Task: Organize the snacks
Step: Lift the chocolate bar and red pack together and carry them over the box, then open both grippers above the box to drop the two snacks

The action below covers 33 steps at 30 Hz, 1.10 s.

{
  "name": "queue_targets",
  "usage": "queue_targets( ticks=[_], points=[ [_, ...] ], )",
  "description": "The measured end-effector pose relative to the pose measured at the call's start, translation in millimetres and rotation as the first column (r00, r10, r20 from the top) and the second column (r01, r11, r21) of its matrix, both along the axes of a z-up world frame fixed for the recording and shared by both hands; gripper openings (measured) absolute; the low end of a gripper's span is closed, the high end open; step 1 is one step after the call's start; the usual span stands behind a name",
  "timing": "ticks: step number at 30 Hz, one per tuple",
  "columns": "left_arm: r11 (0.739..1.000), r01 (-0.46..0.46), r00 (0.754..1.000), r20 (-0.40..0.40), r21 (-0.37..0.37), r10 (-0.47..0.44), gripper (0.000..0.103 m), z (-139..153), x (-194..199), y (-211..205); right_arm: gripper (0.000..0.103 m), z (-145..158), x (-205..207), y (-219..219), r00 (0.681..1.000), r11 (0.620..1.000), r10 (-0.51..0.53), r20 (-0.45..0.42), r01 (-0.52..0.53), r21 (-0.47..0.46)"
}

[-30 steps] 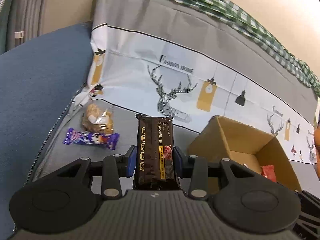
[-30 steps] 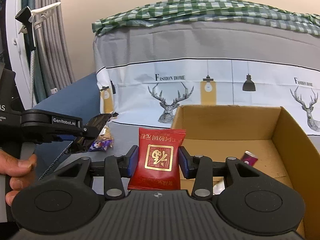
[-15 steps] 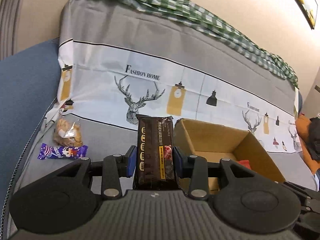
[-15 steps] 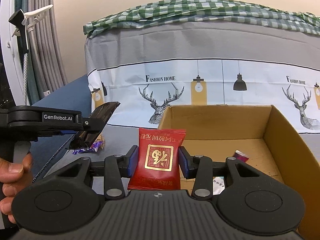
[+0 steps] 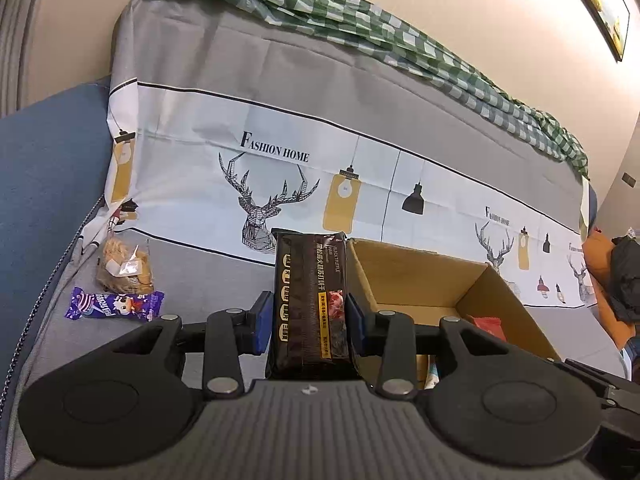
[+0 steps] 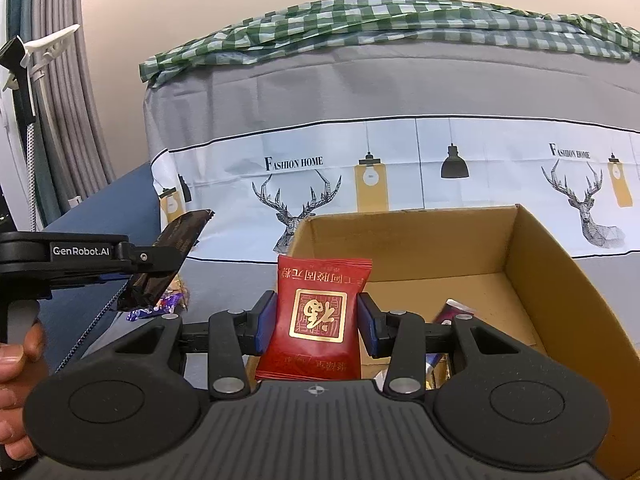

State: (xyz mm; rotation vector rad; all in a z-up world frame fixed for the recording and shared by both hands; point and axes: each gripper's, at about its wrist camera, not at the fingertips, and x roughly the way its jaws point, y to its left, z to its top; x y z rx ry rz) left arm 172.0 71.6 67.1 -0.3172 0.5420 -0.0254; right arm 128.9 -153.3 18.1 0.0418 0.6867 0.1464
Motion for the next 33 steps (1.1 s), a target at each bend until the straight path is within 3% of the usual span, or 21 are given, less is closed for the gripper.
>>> queue_targets(
  ticks=[14, 33],
  points=[
    [0.998, 0.068, 0.997, 0.045, 0.015, -0.069, 0.043, 2, -1, -23, 0.044, 5, 1, -14, 0.997, 0.997, -0.077, 0.026, 0.076, 0.006],
    [0.961, 0.229, 0.968, 0.071, 0.156, -0.242, 0.043, -7, -7, -77, 0.044, 11, 9, -60, 0.967, 0.969, -0.247, 0.057, 0.247, -0.001]
  ],
)
